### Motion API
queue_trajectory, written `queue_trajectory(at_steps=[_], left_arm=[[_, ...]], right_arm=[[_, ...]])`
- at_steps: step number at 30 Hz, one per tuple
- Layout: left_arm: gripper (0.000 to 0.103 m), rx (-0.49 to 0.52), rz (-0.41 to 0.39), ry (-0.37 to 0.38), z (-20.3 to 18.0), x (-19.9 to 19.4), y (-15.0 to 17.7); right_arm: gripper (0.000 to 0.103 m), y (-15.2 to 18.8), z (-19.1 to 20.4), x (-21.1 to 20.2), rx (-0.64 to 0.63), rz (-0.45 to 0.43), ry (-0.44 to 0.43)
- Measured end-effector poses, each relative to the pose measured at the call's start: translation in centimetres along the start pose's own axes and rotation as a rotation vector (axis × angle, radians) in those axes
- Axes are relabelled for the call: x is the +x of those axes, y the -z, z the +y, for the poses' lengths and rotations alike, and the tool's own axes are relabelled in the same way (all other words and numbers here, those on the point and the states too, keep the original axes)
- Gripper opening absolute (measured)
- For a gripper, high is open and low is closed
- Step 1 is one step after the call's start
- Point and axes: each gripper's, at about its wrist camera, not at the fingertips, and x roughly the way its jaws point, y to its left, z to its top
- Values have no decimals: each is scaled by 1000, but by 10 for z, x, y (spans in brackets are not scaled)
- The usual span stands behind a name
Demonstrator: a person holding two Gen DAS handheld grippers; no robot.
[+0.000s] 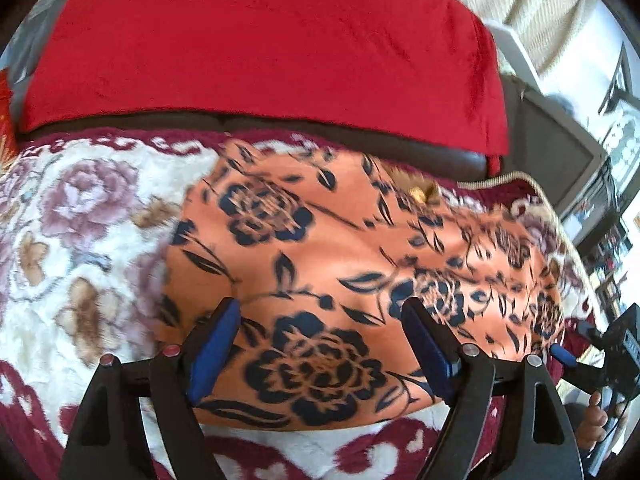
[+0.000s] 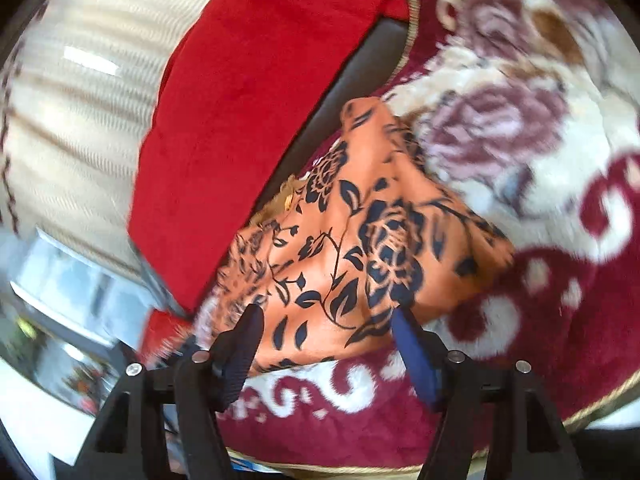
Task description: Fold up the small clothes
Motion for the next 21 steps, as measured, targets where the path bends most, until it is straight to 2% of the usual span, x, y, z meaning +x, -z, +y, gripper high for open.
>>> queue_trajectory(at_steps=[3, 7, 11, 21], left_arm=[[84, 32, 15, -11, -10, 15, -1], [93, 112, 74, -83, -24, 42, 6], [101, 216, 42, -163, -40, 51, 16], [103, 219, 33, -149, -37, 53, 17]], right_arm=[[71, 3, -18, 2, 100, -2, -5], [71, 2, -30, 8, 161, -2, -10], [71, -5, -43, 17, 196, -11, -19], [71, -32, -18, 39, 97, -122, -14]])
